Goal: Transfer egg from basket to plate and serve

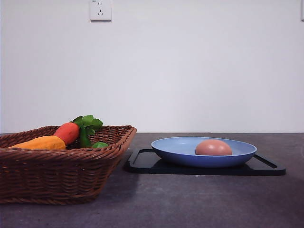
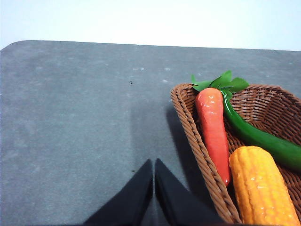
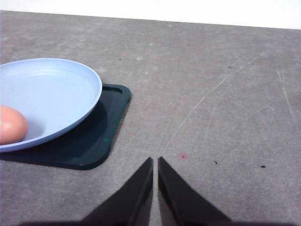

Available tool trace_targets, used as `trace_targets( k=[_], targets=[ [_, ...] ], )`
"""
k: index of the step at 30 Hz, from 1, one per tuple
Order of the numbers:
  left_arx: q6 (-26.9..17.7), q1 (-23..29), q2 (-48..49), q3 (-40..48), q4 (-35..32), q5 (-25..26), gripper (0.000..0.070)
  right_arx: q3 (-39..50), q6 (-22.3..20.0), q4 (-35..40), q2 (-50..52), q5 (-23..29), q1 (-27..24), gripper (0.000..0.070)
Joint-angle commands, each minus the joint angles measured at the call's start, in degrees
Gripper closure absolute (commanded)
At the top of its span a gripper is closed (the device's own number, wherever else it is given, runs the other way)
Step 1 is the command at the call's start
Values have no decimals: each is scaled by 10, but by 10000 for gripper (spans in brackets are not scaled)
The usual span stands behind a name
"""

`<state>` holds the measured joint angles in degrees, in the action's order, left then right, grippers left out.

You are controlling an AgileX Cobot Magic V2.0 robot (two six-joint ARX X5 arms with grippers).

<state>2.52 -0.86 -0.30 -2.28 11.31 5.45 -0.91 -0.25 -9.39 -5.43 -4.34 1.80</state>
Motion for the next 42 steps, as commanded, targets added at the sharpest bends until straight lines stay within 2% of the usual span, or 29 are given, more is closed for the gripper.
trace_targets(
  k=[1,42],
  targets=[
    [2,1,1,13,7,-1,700,3,-2,6,0,1,0,700],
    [2,1,1,13,7,-1,700,3,-2,6,0,1,0,700]
  ],
)
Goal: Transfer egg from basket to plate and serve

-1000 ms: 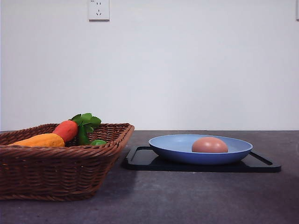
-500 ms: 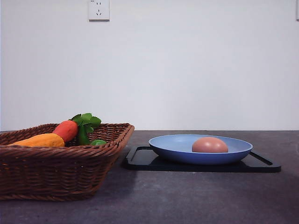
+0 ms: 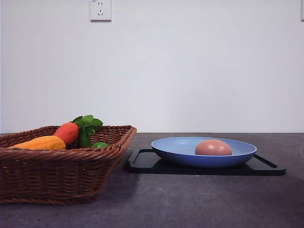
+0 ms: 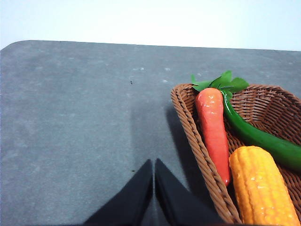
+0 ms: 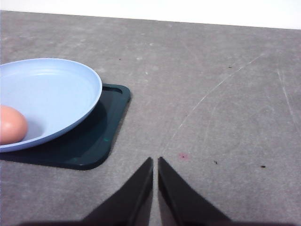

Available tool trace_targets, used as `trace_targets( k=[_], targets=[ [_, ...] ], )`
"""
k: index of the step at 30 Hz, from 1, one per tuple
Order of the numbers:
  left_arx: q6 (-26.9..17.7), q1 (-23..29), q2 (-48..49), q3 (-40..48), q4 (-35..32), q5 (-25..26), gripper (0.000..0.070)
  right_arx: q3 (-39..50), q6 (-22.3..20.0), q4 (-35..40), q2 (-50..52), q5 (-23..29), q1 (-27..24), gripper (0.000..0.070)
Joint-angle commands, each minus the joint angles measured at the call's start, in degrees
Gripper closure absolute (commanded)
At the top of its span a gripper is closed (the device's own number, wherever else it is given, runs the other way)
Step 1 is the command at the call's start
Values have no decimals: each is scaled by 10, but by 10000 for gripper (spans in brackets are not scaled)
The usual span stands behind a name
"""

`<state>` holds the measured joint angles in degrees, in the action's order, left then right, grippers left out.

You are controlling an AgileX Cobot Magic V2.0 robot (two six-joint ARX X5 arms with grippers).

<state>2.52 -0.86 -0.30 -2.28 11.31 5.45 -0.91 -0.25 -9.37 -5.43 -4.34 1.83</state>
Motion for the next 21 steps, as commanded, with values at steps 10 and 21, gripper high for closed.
trace_targets(
  k=[10,21],
  targets=[
    [1,1,1,13,7,-1,700,3,-2,6,0,2,0,700],
    [1,1,1,13,7,-1,700,3,-2,5,0,1,0,700]
  ],
)
